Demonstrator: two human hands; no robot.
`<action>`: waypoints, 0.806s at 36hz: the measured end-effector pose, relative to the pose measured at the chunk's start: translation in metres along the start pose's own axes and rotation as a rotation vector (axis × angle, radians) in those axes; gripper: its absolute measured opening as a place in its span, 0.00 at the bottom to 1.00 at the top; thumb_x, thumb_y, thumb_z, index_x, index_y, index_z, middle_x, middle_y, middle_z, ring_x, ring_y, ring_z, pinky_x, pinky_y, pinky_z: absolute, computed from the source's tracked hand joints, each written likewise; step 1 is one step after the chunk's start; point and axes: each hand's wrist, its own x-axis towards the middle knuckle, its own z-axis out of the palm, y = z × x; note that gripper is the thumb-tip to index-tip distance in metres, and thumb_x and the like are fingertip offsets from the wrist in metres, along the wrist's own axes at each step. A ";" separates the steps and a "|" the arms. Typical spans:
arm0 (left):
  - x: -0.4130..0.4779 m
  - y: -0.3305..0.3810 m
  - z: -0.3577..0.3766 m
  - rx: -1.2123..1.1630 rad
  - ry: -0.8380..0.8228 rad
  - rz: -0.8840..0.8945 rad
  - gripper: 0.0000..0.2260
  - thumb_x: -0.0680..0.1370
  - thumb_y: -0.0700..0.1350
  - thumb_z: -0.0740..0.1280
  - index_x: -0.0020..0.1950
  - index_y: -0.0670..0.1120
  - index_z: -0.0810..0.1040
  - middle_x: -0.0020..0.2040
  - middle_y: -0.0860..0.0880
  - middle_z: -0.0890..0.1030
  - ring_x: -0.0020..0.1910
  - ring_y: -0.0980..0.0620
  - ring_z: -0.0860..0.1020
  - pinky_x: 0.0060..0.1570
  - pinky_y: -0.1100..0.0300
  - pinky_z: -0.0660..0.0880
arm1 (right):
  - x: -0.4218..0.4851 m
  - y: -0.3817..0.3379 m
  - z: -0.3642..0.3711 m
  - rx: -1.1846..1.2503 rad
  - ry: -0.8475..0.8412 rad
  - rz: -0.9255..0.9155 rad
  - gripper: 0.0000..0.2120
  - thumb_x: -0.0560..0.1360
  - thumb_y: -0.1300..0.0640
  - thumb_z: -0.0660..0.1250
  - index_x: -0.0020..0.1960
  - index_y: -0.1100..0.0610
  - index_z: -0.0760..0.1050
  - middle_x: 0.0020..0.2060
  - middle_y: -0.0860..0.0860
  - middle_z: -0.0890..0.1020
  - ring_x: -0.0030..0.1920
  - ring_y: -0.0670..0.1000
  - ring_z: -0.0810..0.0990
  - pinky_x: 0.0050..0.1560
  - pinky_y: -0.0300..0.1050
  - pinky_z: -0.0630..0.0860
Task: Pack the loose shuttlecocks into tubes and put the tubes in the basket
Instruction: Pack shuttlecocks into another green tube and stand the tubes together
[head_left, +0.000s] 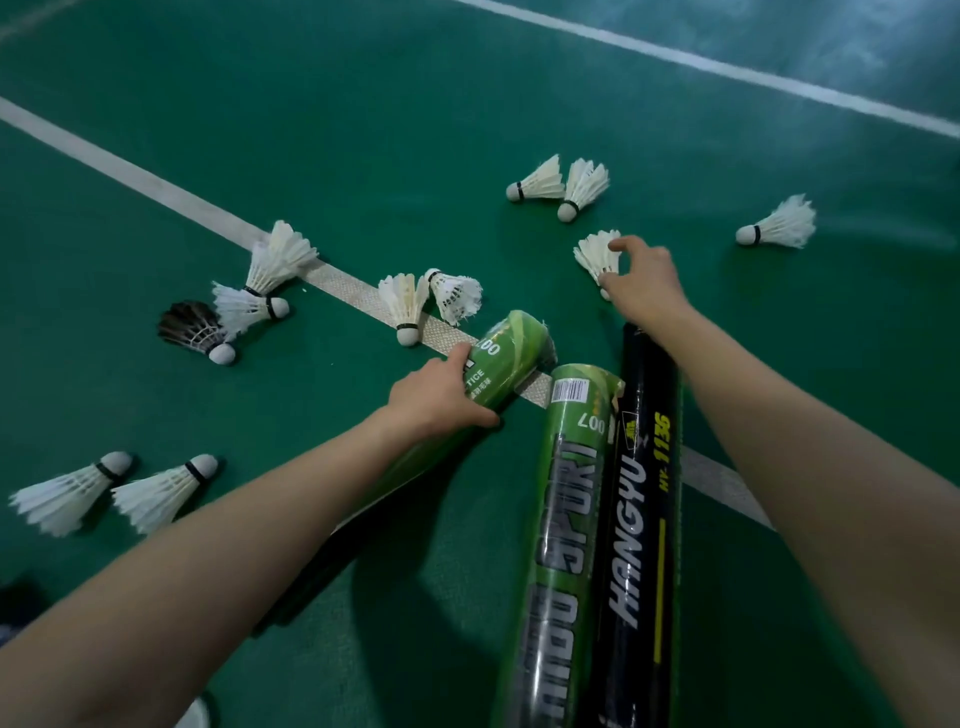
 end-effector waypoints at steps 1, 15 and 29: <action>0.001 0.000 0.002 0.003 0.018 -0.001 0.44 0.64 0.64 0.73 0.73 0.56 0.54 0.58 0.48 0.74 0.52 0.45 0.76 0.52 0.50 0.76 | 0.005 0.001 0.002 -0.014 -0.011 0.005 0.23 0.77 0.60 0.62 0.71 0.52 0.66 0.68 0.61 0.65 0.63 0.62 0.71 0.62 0.49 0.69; -0.005 0.002 0.018 0.090 0.224 0.044 0.39 0.67 0.63 0.70 0.71 0.52 0.55 0.54 0.48 0.72 0.49 0.44 0.77 0.42 0.54 0.70 | 0.044 0.001 0.034 -0.165 -0.166 0.067 0.38 0.76 0.67 0.60 0.77 0.45 0.46 0.76 0.58 0.48 0.69 0.65 0.63 0.68 0.55 0.65; -0.004 -0.001 0.014 0.016 0.205 0.055 0.39 0.66 0.62 0.71 0.71 0.53 0.57 0.58 0.49 0.74 0.52 0.45 0.76 0.46 0.53 0.71 | -0.025 -0.028 0.020 0.419 0.221 -0.135 0.14 0.70 0.55 0.74 0.47 0.55 0.69 0.52 0.52 0.69 0.45 0.49 0.72 0.47 0.39 0.69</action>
